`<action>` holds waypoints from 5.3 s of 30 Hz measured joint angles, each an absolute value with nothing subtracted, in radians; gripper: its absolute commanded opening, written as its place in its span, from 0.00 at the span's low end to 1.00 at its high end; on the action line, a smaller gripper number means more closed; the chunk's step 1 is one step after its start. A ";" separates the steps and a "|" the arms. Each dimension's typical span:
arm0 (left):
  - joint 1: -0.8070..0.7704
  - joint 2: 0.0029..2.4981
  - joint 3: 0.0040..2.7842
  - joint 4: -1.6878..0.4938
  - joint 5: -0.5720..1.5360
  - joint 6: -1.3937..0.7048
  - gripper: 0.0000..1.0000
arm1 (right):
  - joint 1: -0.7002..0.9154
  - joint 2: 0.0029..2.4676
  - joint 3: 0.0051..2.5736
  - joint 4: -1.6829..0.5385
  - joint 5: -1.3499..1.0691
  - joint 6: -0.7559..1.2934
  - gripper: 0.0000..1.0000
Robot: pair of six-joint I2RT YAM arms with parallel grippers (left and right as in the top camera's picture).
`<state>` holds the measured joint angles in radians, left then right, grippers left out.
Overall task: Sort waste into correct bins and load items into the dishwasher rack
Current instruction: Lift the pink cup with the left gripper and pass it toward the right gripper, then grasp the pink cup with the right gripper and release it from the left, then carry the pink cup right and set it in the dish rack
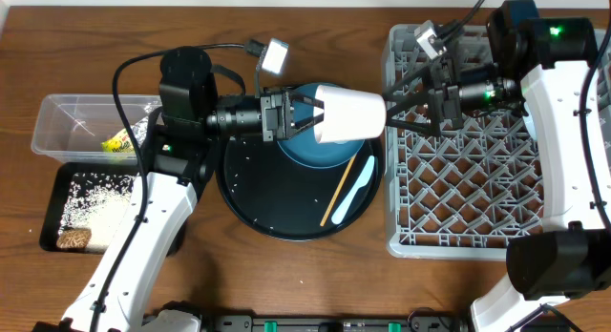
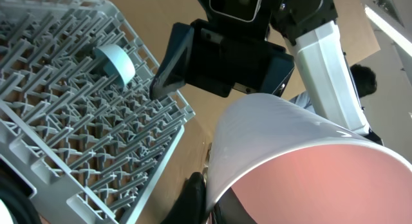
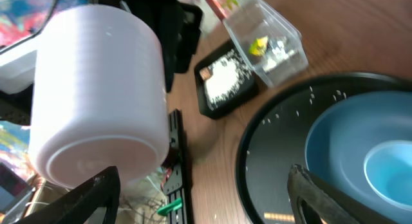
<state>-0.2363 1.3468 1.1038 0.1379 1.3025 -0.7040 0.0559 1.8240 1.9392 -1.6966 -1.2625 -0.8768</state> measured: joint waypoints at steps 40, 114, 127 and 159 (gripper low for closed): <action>-0.232 1.410 1.104 0.281 1.320 -0.755 0.06 | 0.151 1.790 1.936 -1.695 -1.392 -0.984 0.81; -0.006 1.410 1.104 0.280 1.330 -0.841 0.17 | -0.167 1.771 1.935 -1.545 -1.163 -0.540 0.32; 0.003 1.410 1.106 -0.239 1.251 -0.624 0.16 | -0.397 1.708 1.935 -1.640 -0.370 0.080 0.32; -0.159 1.410 1.106 -0.908 0.837 -0.183 0.16 | -0.539 1.707 1.737 -1.530 0.067 0.237 0.31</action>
